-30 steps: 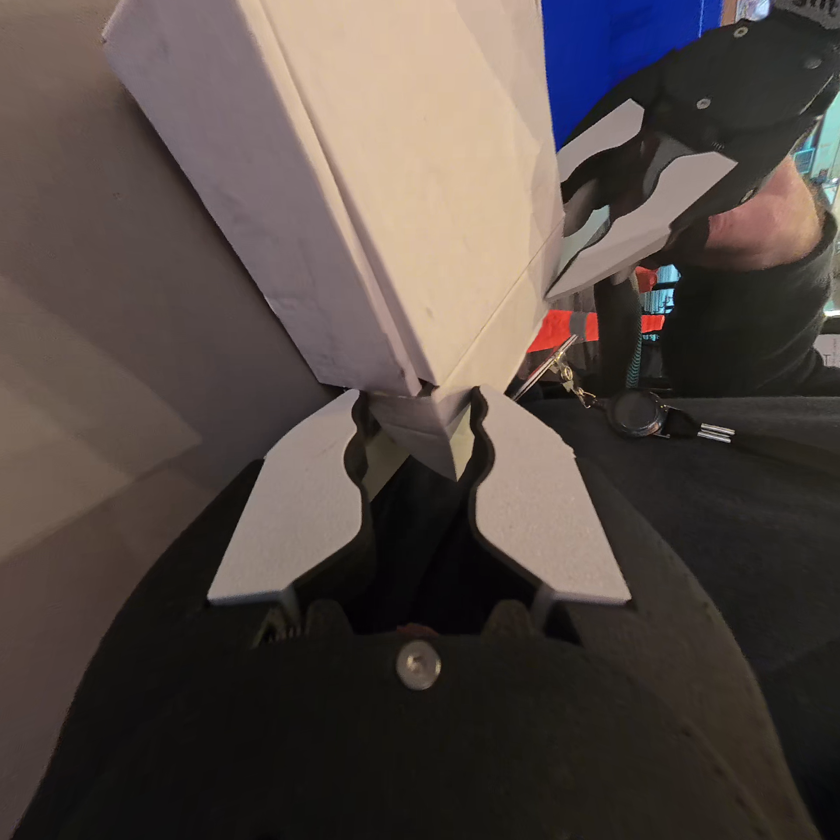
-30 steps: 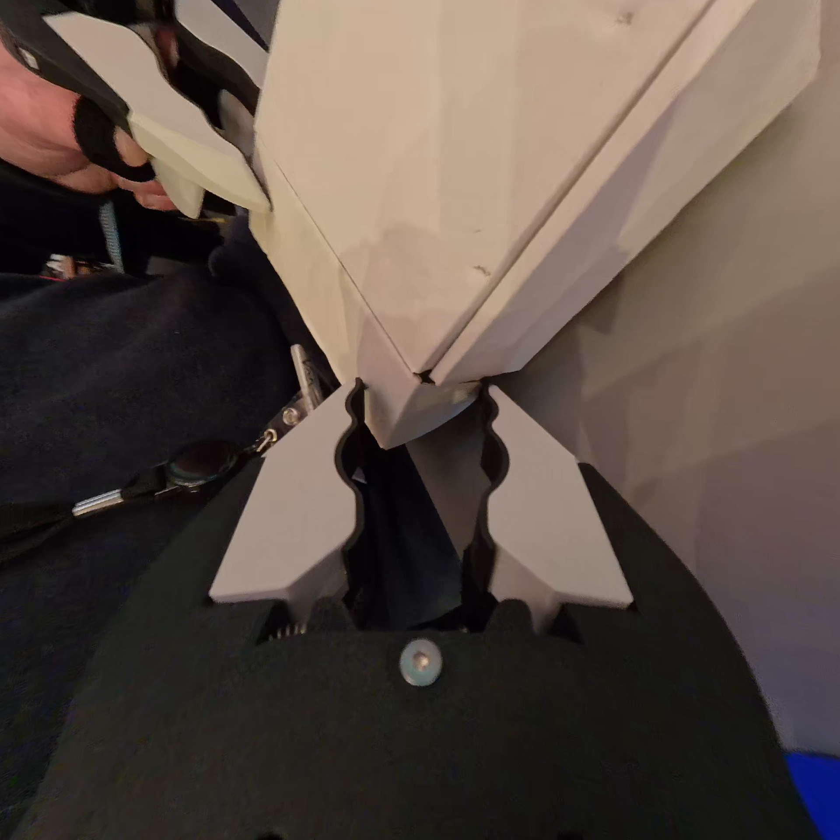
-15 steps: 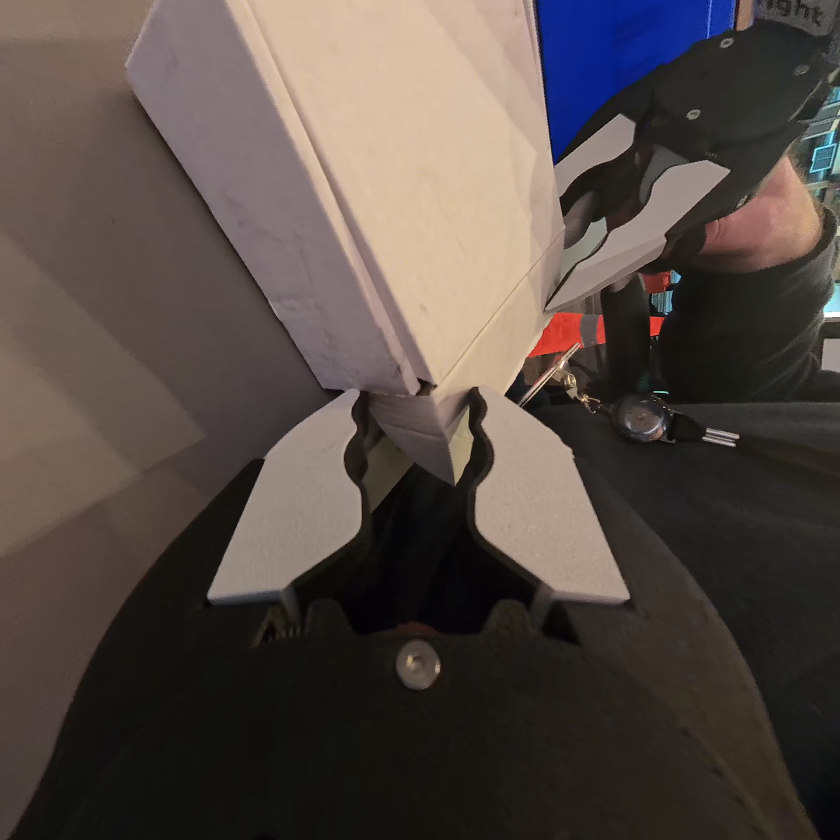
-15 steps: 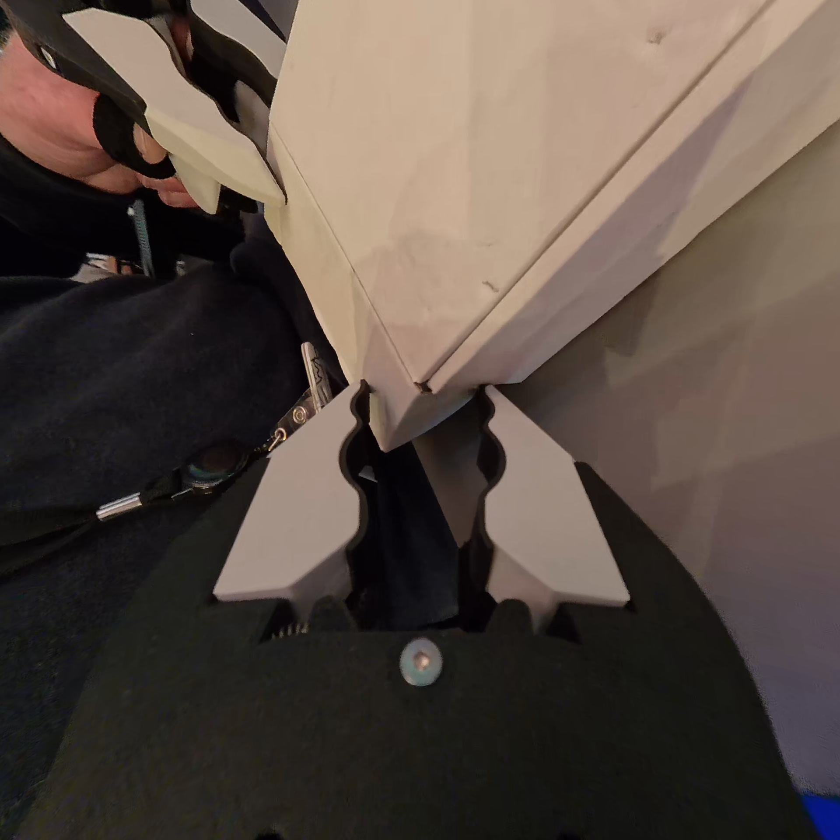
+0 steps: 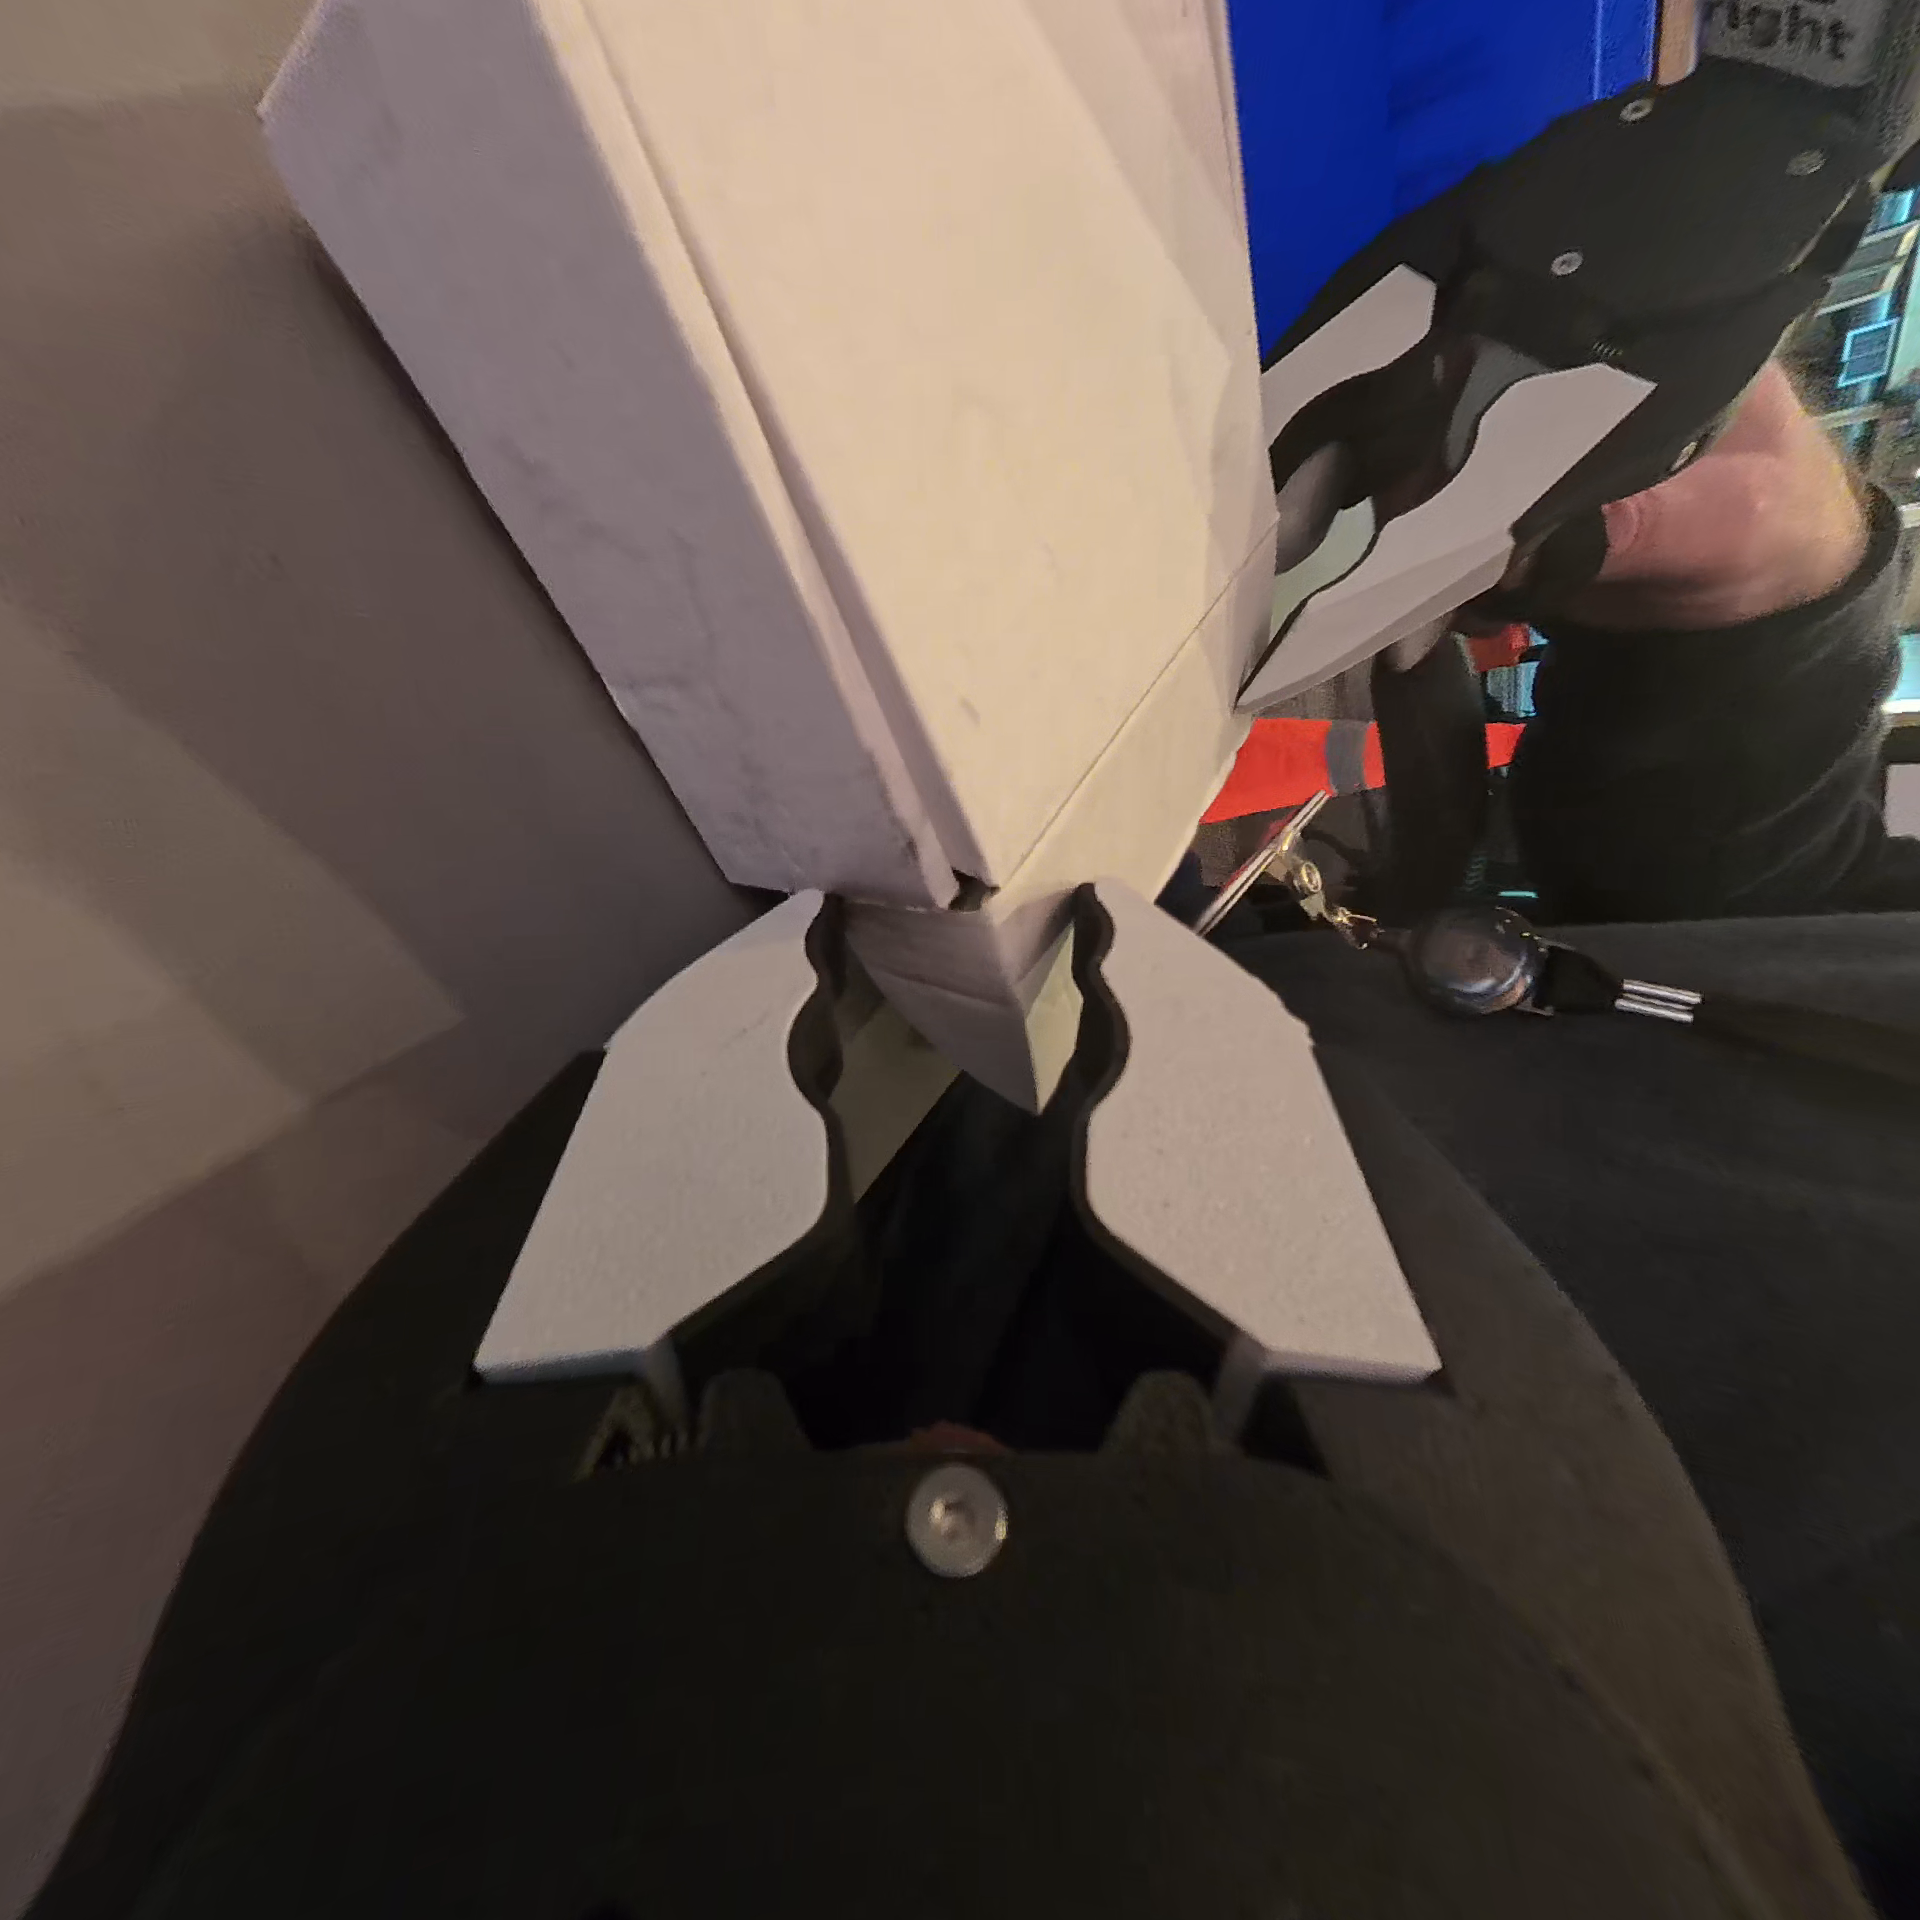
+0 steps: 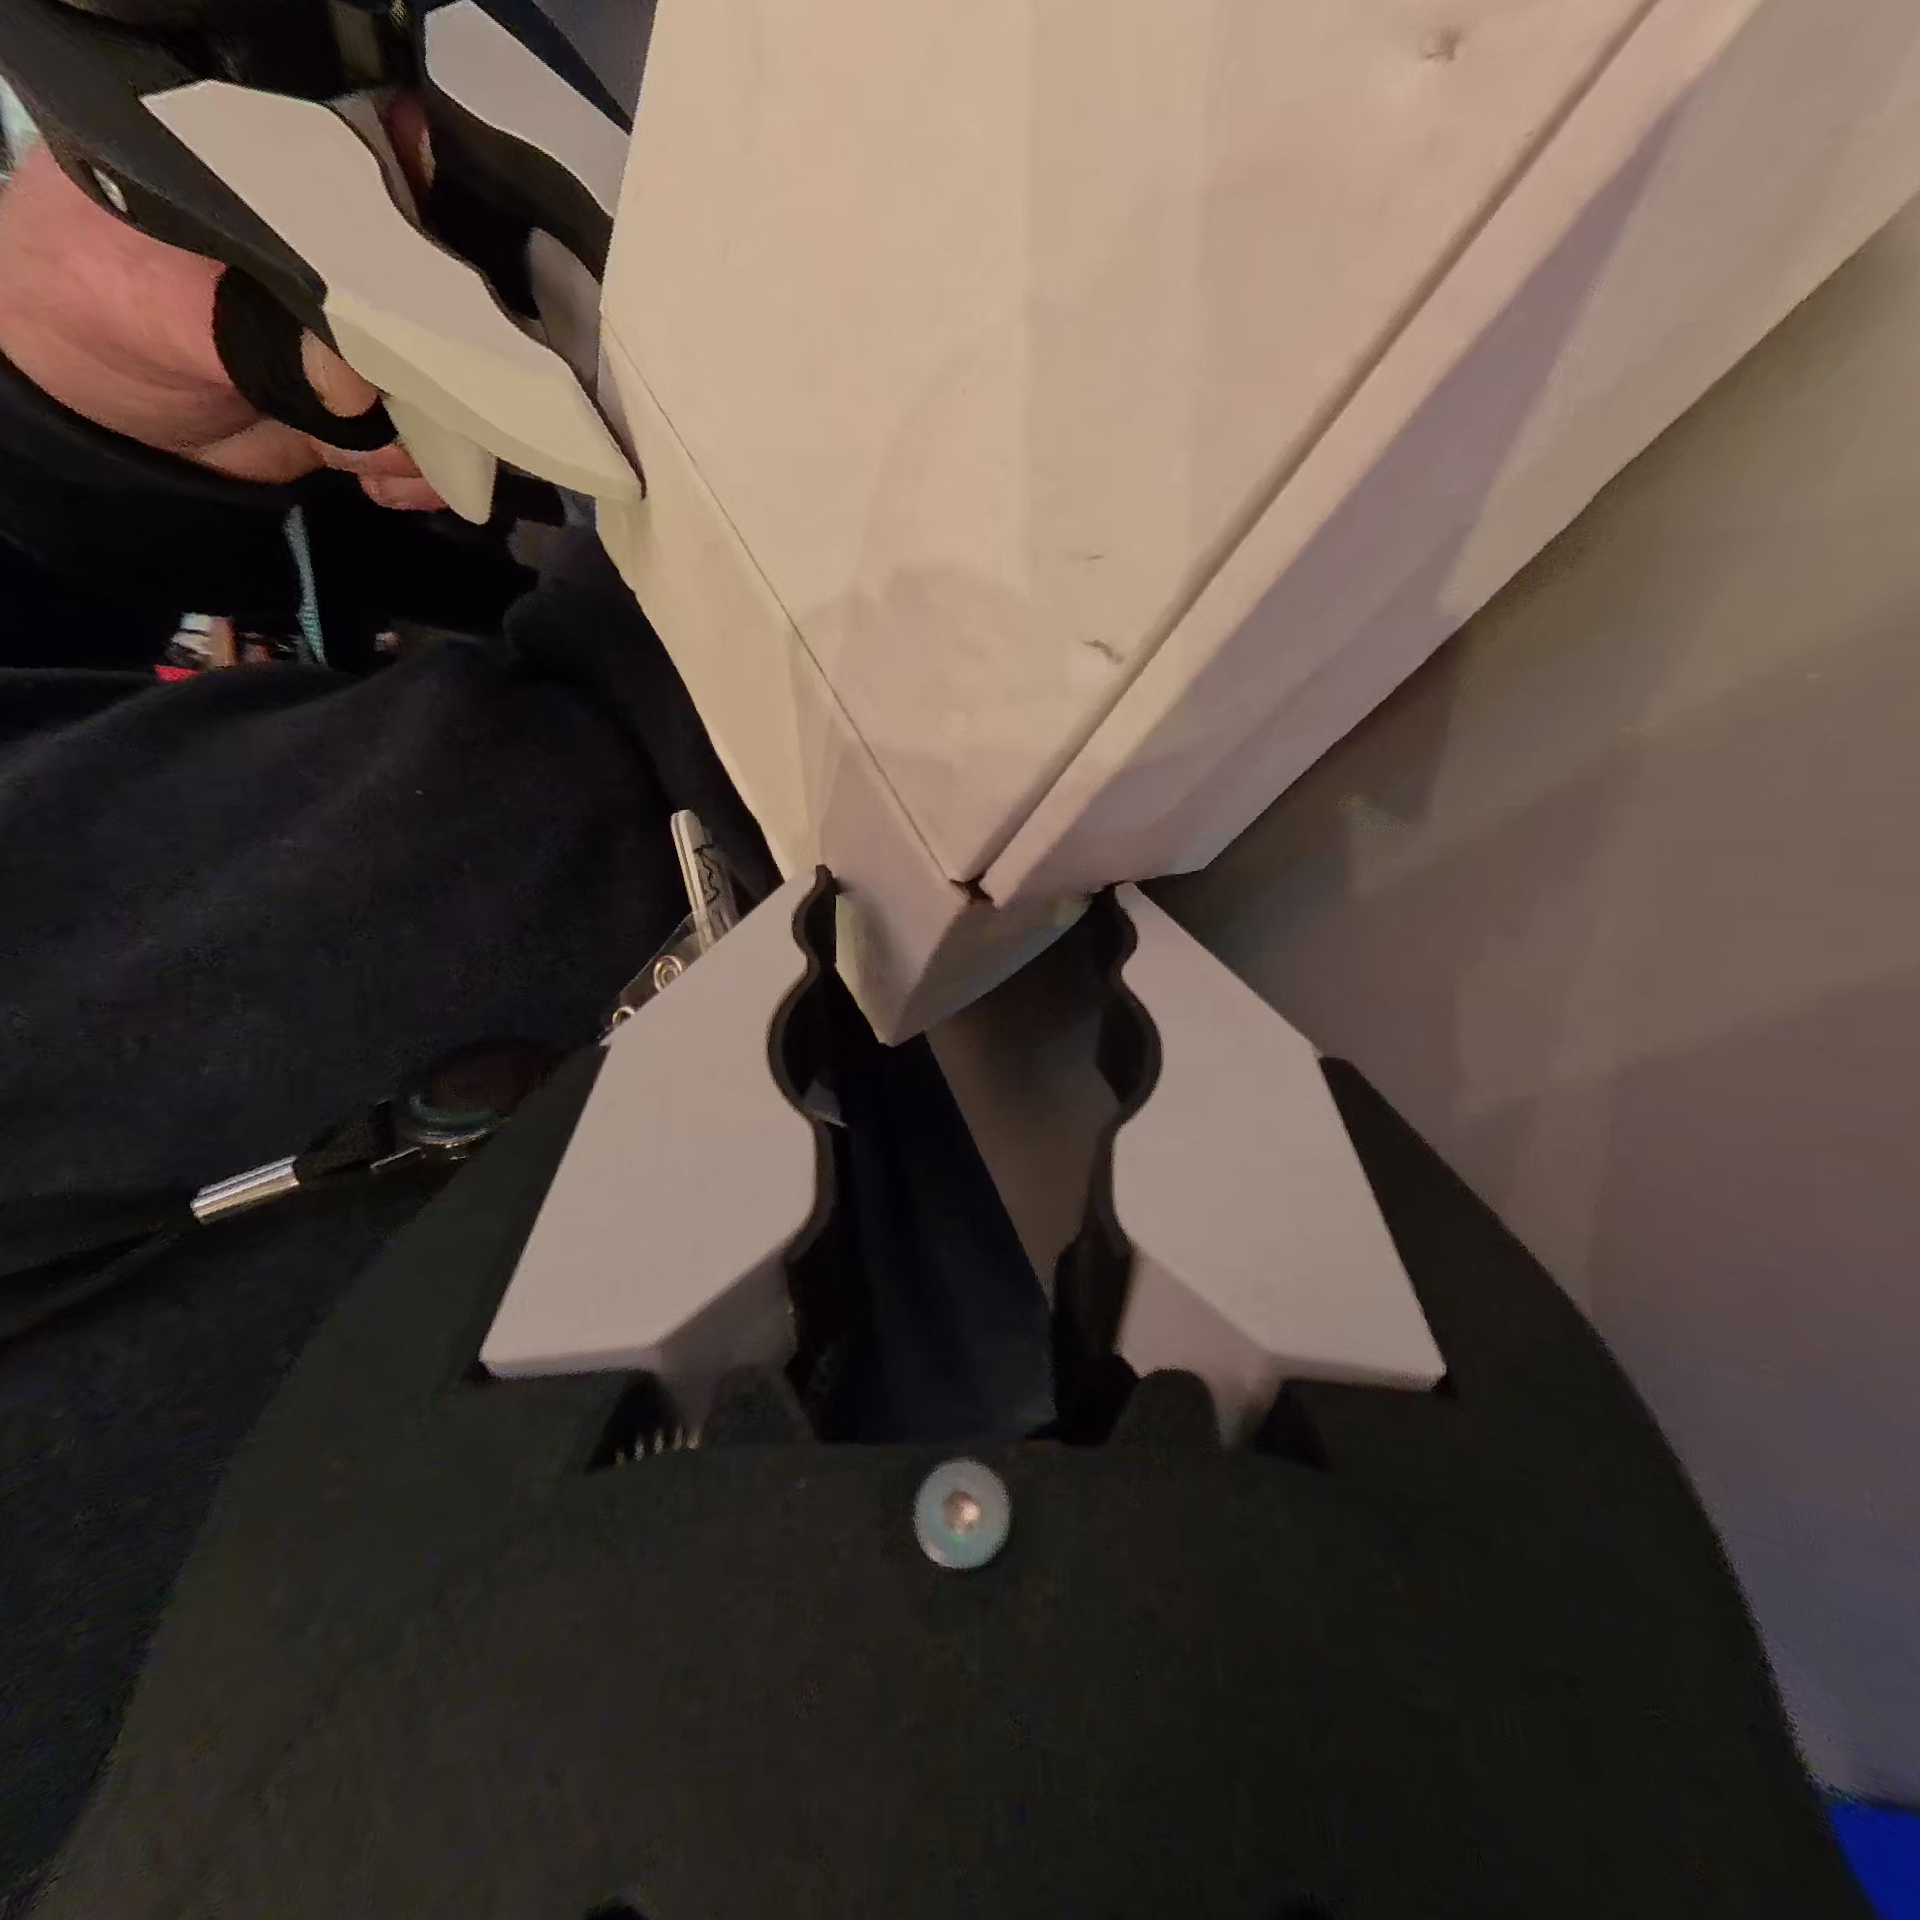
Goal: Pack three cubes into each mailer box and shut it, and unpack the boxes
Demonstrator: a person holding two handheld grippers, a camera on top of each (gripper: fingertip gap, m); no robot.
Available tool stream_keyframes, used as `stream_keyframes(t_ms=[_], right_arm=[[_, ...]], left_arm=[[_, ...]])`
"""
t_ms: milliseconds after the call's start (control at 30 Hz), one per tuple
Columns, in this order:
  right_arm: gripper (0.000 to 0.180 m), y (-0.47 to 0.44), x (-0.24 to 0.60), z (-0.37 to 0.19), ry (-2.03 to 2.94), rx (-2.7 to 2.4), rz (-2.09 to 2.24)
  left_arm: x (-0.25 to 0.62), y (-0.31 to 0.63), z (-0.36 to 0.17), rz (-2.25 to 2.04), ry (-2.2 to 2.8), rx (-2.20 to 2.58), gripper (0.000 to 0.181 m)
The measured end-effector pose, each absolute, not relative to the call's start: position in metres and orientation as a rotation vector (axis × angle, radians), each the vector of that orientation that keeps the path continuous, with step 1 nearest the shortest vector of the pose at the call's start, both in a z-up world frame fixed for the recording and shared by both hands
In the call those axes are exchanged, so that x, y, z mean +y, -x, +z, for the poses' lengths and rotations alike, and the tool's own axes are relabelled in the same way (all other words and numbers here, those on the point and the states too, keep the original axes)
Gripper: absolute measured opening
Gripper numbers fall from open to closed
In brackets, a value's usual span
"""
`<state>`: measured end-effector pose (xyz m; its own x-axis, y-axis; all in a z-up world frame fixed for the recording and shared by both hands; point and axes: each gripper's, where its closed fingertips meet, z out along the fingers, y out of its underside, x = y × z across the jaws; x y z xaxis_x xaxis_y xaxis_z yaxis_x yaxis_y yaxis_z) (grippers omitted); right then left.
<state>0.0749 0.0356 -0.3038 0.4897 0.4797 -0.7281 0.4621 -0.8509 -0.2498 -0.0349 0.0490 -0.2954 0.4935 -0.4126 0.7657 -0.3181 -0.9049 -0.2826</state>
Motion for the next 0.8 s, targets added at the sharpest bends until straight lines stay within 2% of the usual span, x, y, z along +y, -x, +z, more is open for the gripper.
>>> stream_keyframes(t_ms=[400, 800], right_arm=[[0.049, -0.083, 0.027, -0.304, 2.701, -0.948, 1.187], [0.043, -0.076, 0.022, -0.298, 2.702, -0.807, 1.492]], left_arm=[[0.049, 0.036, -0.295, -1.374, 2.596, 0.659, 0.043], [0.05, 0.033, -0.294, -1.378, 2.606, 0.642, 0.044]])
